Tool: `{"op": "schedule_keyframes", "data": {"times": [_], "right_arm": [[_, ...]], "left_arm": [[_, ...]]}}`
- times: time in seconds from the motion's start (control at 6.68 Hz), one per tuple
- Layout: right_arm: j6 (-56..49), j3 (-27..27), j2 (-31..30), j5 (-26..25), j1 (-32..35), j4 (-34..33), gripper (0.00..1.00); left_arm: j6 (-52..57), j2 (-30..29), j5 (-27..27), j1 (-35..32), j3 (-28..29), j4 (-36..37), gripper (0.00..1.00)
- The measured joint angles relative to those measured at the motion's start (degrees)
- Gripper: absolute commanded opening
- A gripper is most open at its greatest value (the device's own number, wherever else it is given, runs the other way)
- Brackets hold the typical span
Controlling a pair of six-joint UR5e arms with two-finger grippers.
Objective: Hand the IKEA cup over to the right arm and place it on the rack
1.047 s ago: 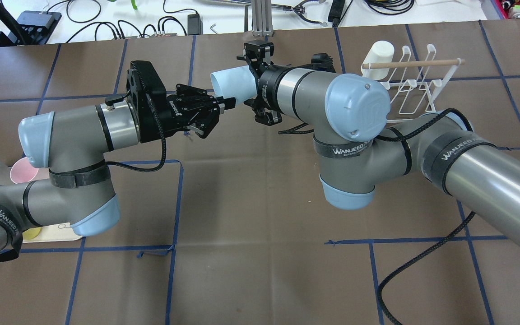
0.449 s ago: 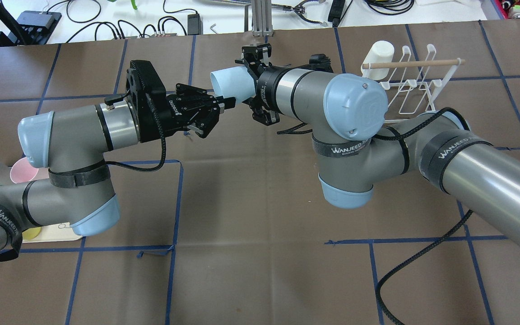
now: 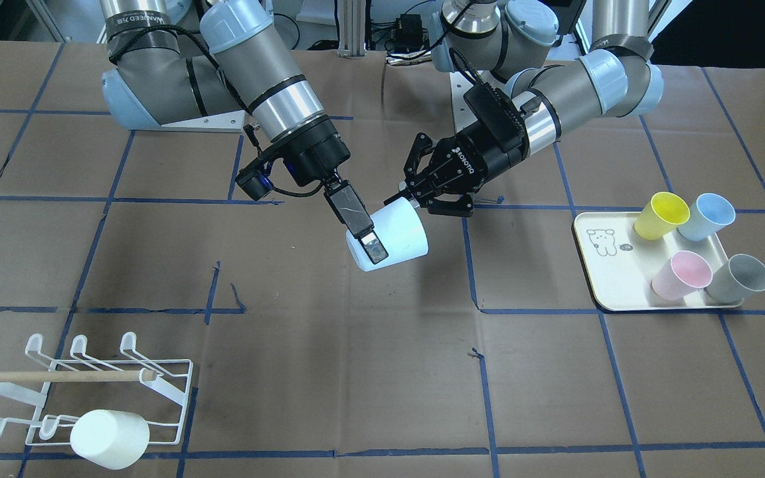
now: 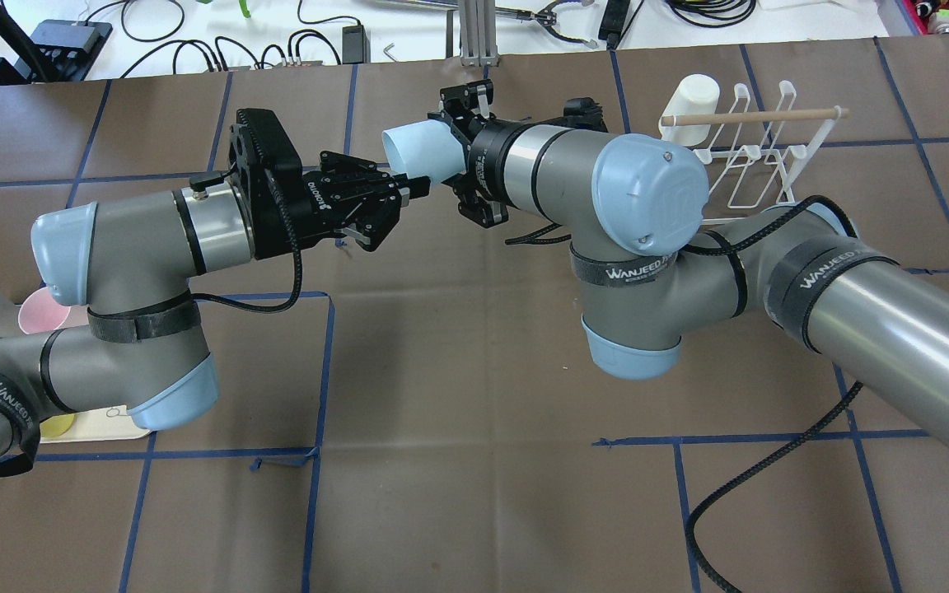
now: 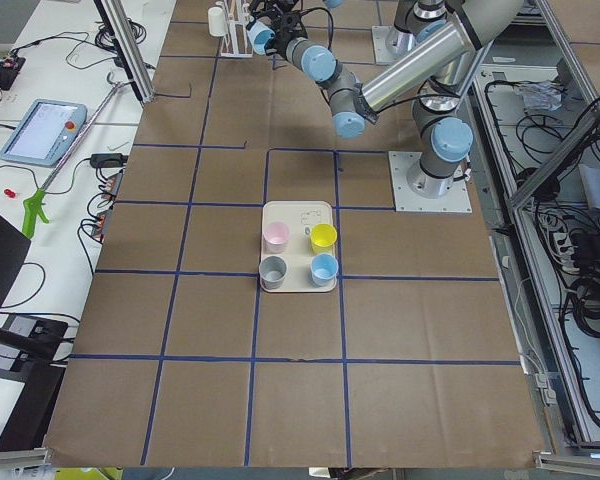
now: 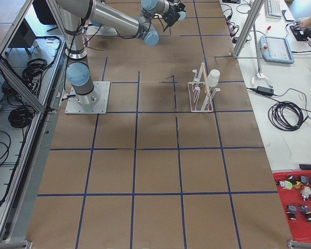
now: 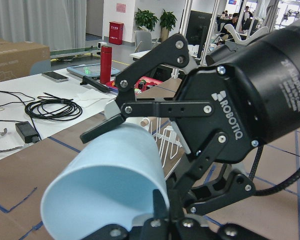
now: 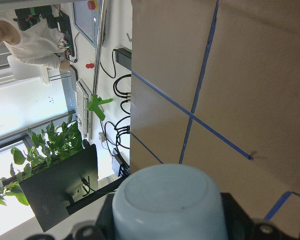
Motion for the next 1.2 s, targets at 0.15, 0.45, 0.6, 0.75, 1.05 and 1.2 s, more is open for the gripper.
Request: {"op": "schedule_keyframes", "data": {"times": [0.15,0.45,0.6,0.75,1.05,1.2], "right_arm": [[-0.04,0.04,0.01,0.05,-0.01,0.03,0.36],[-0.14,0.05,0.02,0.11,-0.03,0.06,0.28],[-0.31,0.03,-0.01,0.10,-0.03,0.09,0.25],[-0.79,-0.08,0.03,0.03,-0.07,0.10,0.21],[-3.80,-1.21,0.35,-0.34,-1.33,0.02,0.17],[-7.03,-1.82,0.55,-0.65,-3.10,-0.03,0.15]], "left_arm": [[-0.77,0.00,-0.02,0.00,0.08,0.01,0.99],[-3.73,0.24,-0.10,0.14,0.16,-0.06,0.99],[-5.48,0.61,-0.12,0.48,0.17,0.00,0.99],[-6.21,1.16,-0.18,1.83,0.11,0.05,0.99],[-6.71,2.29,-0.83,7.76,-0.22,0.02,0.99],[-7.05,3.22,-0.78,10.10,-0.10,-0.20,0.99]]}}
